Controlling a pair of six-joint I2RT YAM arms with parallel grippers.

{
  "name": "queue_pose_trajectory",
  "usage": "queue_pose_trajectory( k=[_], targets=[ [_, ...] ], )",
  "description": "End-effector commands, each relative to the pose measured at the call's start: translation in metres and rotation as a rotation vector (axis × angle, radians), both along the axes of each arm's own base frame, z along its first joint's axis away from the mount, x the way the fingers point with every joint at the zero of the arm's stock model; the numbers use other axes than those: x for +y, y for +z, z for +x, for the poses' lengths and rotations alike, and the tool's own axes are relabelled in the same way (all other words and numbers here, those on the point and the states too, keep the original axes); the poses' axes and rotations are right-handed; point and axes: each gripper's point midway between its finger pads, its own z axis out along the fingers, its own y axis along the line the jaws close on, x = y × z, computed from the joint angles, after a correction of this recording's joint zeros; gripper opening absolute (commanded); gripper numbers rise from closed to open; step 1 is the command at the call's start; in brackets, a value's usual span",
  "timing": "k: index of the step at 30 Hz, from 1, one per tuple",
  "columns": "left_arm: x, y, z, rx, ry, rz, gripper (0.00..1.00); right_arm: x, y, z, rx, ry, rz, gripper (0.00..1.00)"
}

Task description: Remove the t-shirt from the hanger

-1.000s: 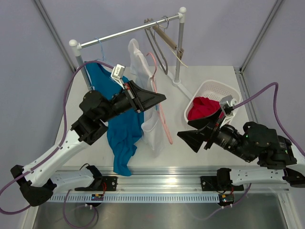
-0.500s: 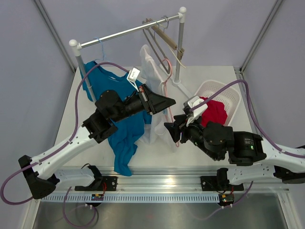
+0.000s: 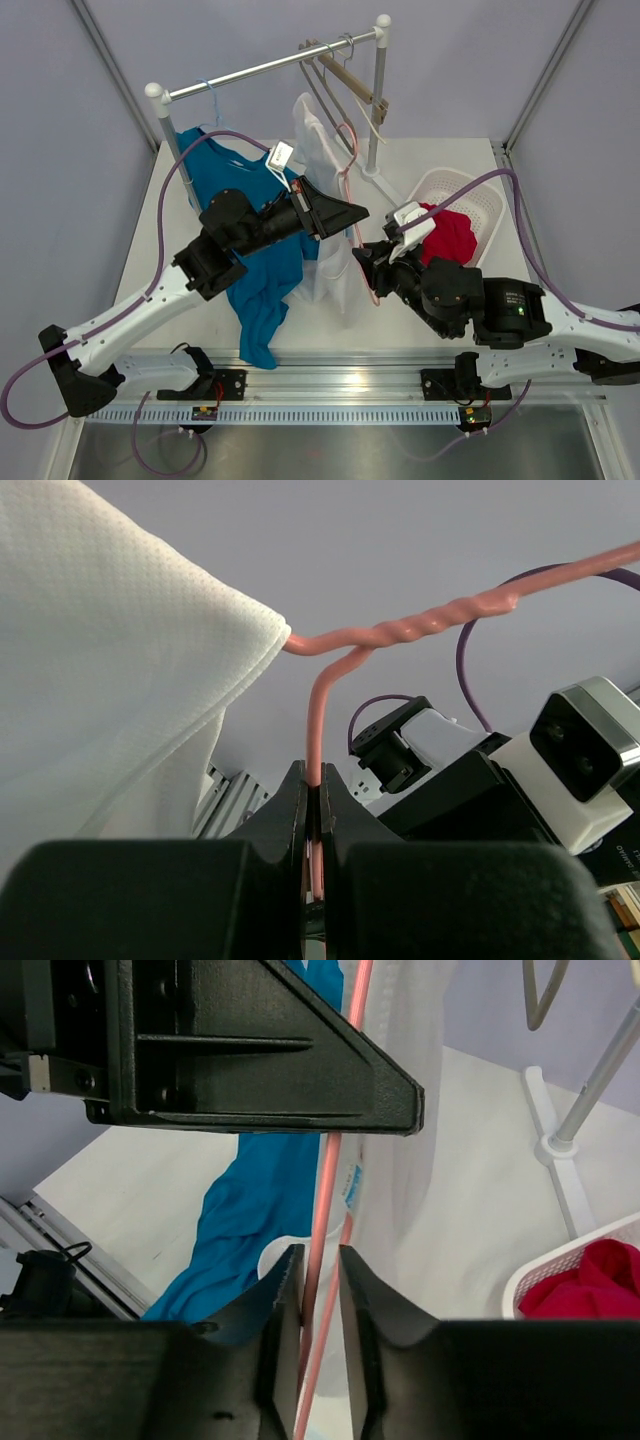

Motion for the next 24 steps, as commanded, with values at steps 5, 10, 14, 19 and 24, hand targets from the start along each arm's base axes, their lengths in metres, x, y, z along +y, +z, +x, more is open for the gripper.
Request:
queue_pose_trajectory(
  k=[5, 10, 14, 19, 24],
  targets=[
    [0.017, 0.047, -0.021, -0.102, -0.026, -0.117, 0.00, -0.011, 0.002, 0.014, -0.017, -0.072, 0.026, 0.00],
    [0.021, 0.039, -0.017, -0.122, 0.011, -0.070, 0.10, -0.028, 0.008, 0.012, -0.014, -0.071, 0.108, 0.00],
    [0.016, 0.036, -0.015, -0.119, 0.003, -0.040, 0.14, -0.023, 0.008, 0.008, -0.012, -0.031, 0.123, 0.00],
    [0.004, 0.030, -0.014, -0.095, -0.043, -0.026, 0.17, 0.001, -0.004, 0.013, -0.007, -0.043, 0.062, 0.00],
    [0.005, 0.030, -0.014, -0.098, -0.031, -0.013, 0.22, 0.007, -0.011, 0.020, -0.005, -0.094, 0.036, 0.00]
  ],
)
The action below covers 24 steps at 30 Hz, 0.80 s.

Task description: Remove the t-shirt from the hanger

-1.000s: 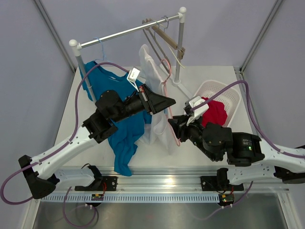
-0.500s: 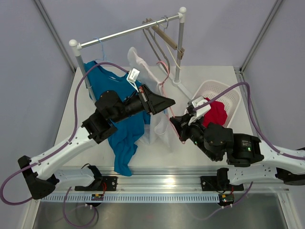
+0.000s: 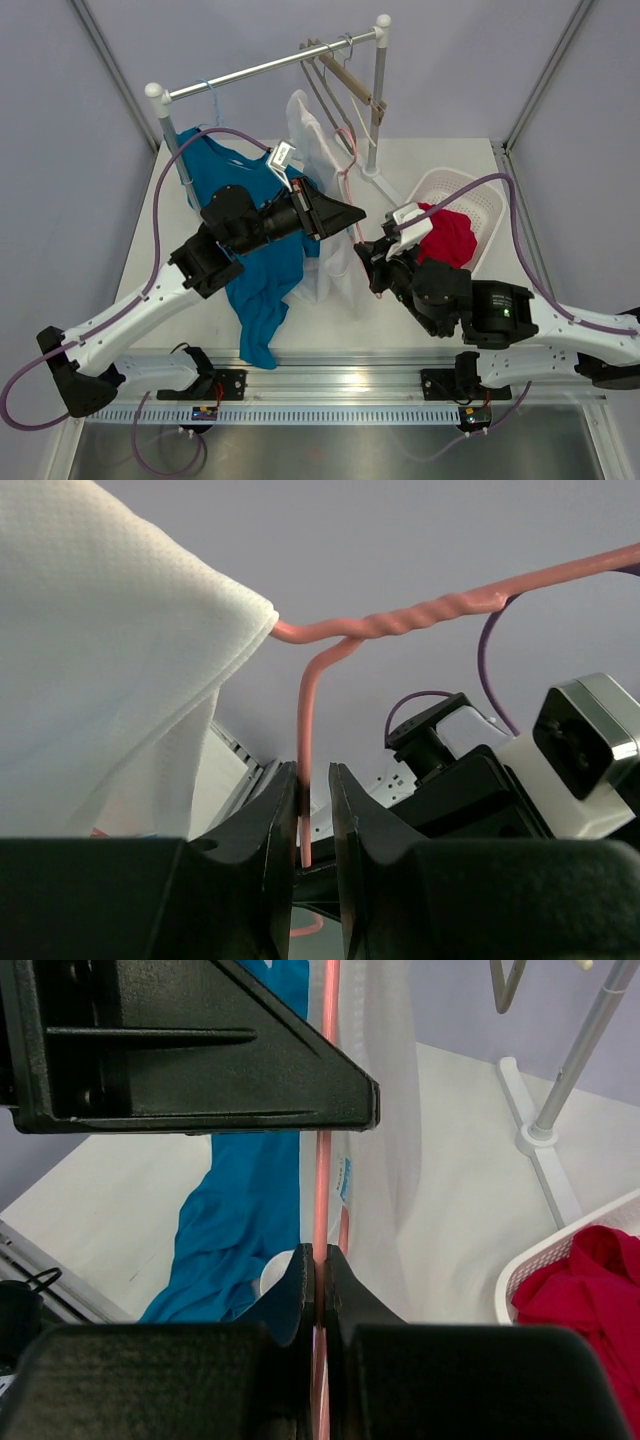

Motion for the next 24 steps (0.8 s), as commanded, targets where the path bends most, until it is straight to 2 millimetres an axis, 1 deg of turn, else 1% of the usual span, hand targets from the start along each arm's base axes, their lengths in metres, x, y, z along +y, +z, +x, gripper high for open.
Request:
queue_pose_trajectory(
  k=[1, 2, 3, 4, 5, 6, 7, 8, 9, 10, 11, 12, 13, 14, 15, 16, 17, 18, 19, 20, 21, 22, 23, 24],
  targets=[
    [0.003, 0.042, -0.020, -0.087, -0.060, -0.088, 0.23, 0.009, 0.005, 0.005, -0.004, -0.028, 0.017, 0.00],
    [0.004, 0.043, -0.019, -0.092, -0.054, -0.087, 0.26, 0.010, 0.005, 0.005, -0.002, -0.022, 0.023, 0.00],
    [0.004, 0.040, -0.017, -0.094, -0.042, -0.074, 0.35, 0.015, 0.002, 0.002, 0.004, 0.002, 0.022, 0.00],
    [0.004, 0.041, -0.016, -0.097, -0.033, -0.072, 0.37, 0.018, 0.002, 0.000, 0.004, 0.019, 0.025, 0.00],
    [0.004, 0.039, -0.014, -0.093, -0.027, -0.067, 0.37, 0.021, 0.004, -0.002, 0.001, 0.031, 0.040, 0.00],
    [0.002, 0.037, -0.013, -0.090, -0.026, -0.063, 0.33, 0.022, 0.005, -0.003, 0.003, 0.040, 0.043, 0.00],
    [0.002, 0.038, -0.012, -0.091, -0.026, -0.065, 0.15, 0.023, 0.005, -0.005, 0.004, 0.045, 0.042, 0.00],
    [0.002, 0.037, -0.012, -0.089, -0.026, -0.064, 0.06, 0.022, 0.004, -0.005, 0.010, 0.044, 0.038, 0.00],
    [0.003, 0.039, -0.013, -0.092, -0.027, -0.066, 0.00, 0.022, 0.004, -0.006, 0.013, 0.048, 0.042, 0.00],
    [0.003, 0.040, -0.014, -0.096, -0.030, -0.069, 0.00, 0.021, 0.005, -0.008, 0.017, 0.058, 0.049, 0.02],
    [0.004, 0.042, -0.016, -0.100, -0.034, -0.072, 0.00, 0.016, 0.009, -0.011, 0.026, 0.071, 0.077, 0.13],
    [0.005, 0.045, -0.020, -0.109, -0.049, -0.074, 0.00, 0.017, 0.009, -0.016, 0.040, 0.112, 0.086, 0.29],
    [0.007, 0.047, -0.023, -0.116, -0.059, -0.077, 0.00, 0.015, 0.013, -0.022, 0.051, 0.143, 0.108, 0.54],
    [0.008, 0.049, -0.026, -0.125, -0.070, -0.079, 0.00, 0.006, 0.020, -0.028, 0.062, 0.178, 0.144, 0.62],
    [0.009, 0.048, -0.033, -0.136, -0.100, -0.073, 0.00, 0.007, 0.024, -0.038, 0.074, 0.238, 0.165, 0.67],
    [0.013, 0.050, -0.040, -0.149, -0.119, -0.078, 0.00, 0.002, 0.027, -0.042, 0.077, 0.261, 0.180, 0.69],
    [0.014, 0.045, -0.049, -0.155, -0.165, -0.068, 0.00, -0.007, 0.035, -0.047, 0.073, 0.292, 0.205, 0.69],
    [0.015, 0.043, -0.055, -0.165, -0.189, -0.064, 0.00, -0.007, 0.037, -0.052, 0.072, 0.325, 0.209, 0.68],
    [0.017, 0.039, -0.059, -0.165, -0.210, -0.058, 0.00, -0.011, 0.040, -0.051, 0.068, 0.321, 0.214, 0.64],
    [0.022, 0.041, -0.067, -0.176, -0.231, -0.063, 0.00, -0.014, 0.038, -0.049, 0.063, 0.314, 0.195, 0.52],
    [0.024, 0.033, -0.076, -0.175, -0.270, -0.045, 0.00, -0.018, 0.042, -0.044, 0.056, 0.290, 0.196, 0.49],
    [0.027, 0.031, -0.081, -0.181, -0.289, -0.041, 0.00, -0.020, 0.042, -0.041, 0.055, 0.281, 0.189, 0.46],
    [0.035, 0.034, -0.090, -0.196, -0.301, -0.046, 0.00, -0.019, 0.043, -0.040, 0.047, 0.282, 0.184, 0.42],
    [0.038, 0.027, -0.095, -0.197, -0.320, -0.029, 0.00, -0.017, 0.047, -0.039, 0.043, 0.303, 0.191, 0.41]
  ],
)
